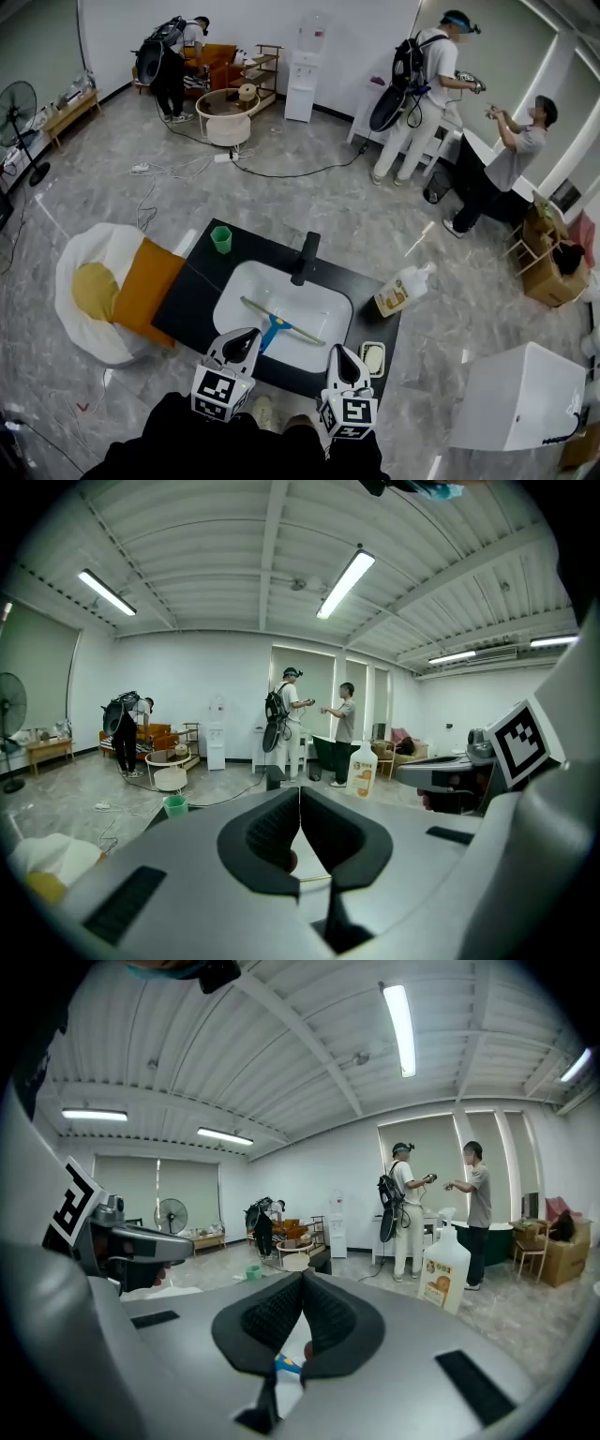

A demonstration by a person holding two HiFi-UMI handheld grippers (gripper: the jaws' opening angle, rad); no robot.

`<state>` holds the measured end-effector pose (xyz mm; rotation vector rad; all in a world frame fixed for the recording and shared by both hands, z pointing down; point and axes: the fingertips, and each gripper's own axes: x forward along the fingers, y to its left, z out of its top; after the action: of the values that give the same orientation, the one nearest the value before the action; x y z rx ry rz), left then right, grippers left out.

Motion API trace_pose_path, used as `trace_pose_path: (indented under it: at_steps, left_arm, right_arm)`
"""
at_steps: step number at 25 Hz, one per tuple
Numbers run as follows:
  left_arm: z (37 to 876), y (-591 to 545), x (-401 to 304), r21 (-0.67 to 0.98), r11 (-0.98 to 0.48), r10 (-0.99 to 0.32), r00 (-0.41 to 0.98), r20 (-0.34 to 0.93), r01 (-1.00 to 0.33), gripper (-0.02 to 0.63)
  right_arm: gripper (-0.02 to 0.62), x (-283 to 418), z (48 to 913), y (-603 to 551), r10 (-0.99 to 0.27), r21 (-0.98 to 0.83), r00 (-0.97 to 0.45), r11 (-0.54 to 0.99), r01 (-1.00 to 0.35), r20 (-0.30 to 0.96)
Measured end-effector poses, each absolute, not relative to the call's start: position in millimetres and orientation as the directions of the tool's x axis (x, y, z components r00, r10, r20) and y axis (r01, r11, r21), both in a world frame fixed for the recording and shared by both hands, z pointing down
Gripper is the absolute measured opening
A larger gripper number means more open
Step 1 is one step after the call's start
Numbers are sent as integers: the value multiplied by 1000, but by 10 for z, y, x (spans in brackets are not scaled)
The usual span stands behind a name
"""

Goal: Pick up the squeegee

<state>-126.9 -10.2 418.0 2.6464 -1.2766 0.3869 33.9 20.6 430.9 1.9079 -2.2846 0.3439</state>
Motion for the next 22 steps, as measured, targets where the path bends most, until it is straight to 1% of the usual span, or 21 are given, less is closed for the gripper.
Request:
trace_pose_path:
  at_steps: [10,22]
  left_arm:
    - [4484,-528,-1124,75,-625,-711,606,357,-777,25]
    - [5067,-1119,-908,112,-585,-682,562,468,-803,25]
  right_arm:
    - [17,467,4569,-169,-939,-105,-166,141,-984,300]
    - [17,629,5214,-852,-886,-173,-225,167,-971,405]
